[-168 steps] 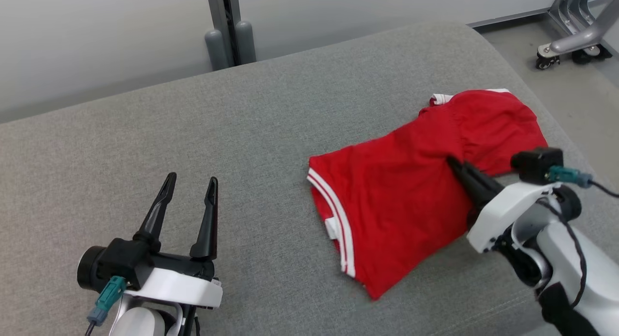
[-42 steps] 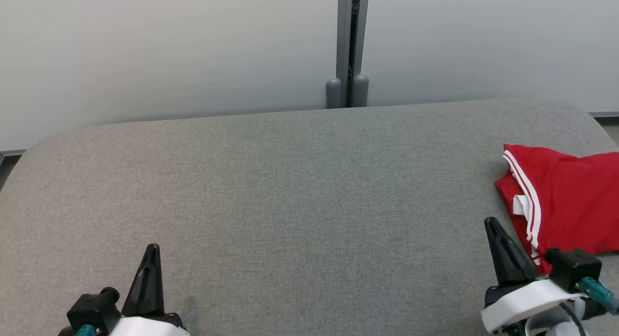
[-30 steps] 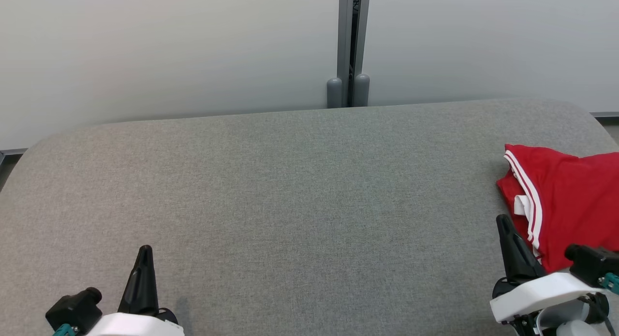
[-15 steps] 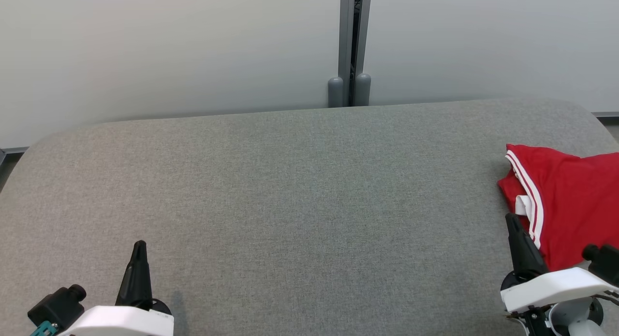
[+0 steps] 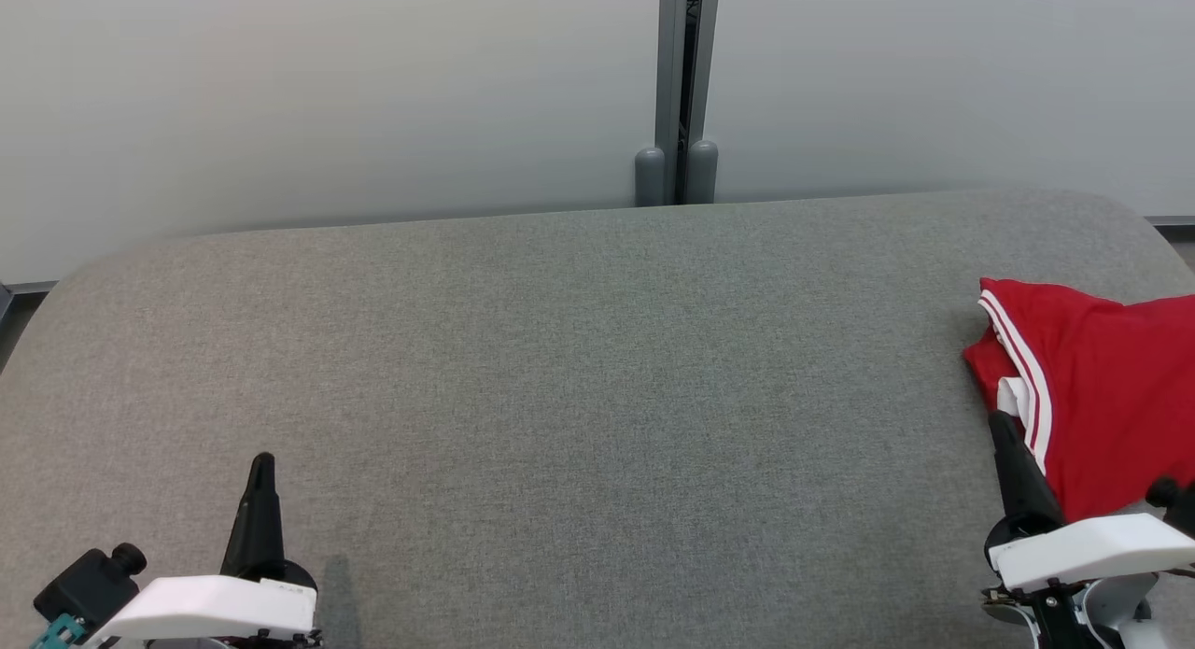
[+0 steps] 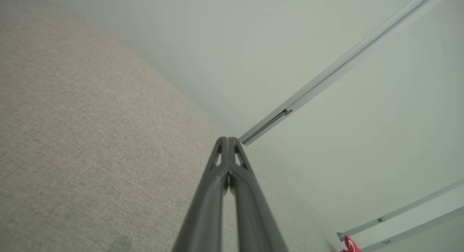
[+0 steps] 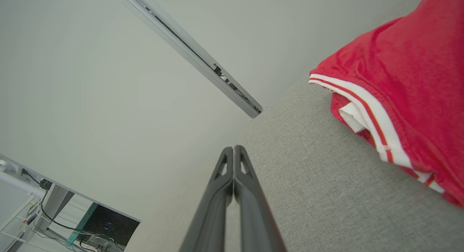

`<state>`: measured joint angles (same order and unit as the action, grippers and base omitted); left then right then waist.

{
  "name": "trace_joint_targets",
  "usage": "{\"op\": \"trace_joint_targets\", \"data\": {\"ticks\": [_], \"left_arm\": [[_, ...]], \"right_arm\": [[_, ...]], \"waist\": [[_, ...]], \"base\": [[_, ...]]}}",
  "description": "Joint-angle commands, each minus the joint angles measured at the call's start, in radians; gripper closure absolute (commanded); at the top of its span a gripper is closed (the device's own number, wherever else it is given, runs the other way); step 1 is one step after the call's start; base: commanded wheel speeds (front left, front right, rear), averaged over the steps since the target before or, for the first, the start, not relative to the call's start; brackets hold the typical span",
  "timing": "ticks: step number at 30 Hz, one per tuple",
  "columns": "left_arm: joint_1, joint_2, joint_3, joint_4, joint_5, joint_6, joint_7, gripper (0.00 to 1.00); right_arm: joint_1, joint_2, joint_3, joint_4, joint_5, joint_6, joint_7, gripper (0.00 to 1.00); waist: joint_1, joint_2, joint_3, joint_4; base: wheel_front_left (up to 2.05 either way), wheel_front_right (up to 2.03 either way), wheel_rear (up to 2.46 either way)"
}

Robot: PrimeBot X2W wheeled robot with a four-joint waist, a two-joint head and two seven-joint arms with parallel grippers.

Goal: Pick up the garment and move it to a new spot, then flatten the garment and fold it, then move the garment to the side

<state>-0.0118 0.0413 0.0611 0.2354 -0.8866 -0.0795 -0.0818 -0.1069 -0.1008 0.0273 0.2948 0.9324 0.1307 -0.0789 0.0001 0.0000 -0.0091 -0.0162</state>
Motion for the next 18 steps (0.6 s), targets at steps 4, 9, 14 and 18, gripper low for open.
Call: {"op": "trace_joint_targets", "data": {"ticks": [4, 9, 14, 18], "left_arm": [[-0.039, 0.007, 0.01, -0.009, -0.078, -0.012, 0.02, 1.0], [-0.045, 0.007, 0.014, -0.008, -0.123, -0.014, 0.032, 1.0], [-0.052, 0.008, 0.018, -0.006, -0.178, -0.018, 0.047, 1.0], [-0.055, 0.008, 0.02, -0.005, -0.221, -0.02, 0.059, 1.0]], "right_arm": [[-0.014, 0.0, -0.02, -0.022, 0.072, 0.0, 0.02, 1.0], [-0.013, 0.003, -0.03, -0.024, 0.115, 0.0, 0.033, 1.0], [-0.012, 0.008, -0.041, -0.026, 0.167, 0.0, 0.048, 1.0], [-0.012, 0.011, -0.048, -0.028, 0.206, 0.0, 0.059, 1.0]], "waist": [[-0.0001, 0.0, 0.001, 0.001], [-0.0001, 0.0, 0.001, 0.002], [-0.0001, 0.0, 0.002, 0.003], [-0.0001, 0.0, 0.003, 0.004]], "base": [[0.0, 0.0, 0.0], [0.0, 0.0, 0.0], [0.0, 0.0, 0.0], [0.0, 0.0, 0.0]]}}
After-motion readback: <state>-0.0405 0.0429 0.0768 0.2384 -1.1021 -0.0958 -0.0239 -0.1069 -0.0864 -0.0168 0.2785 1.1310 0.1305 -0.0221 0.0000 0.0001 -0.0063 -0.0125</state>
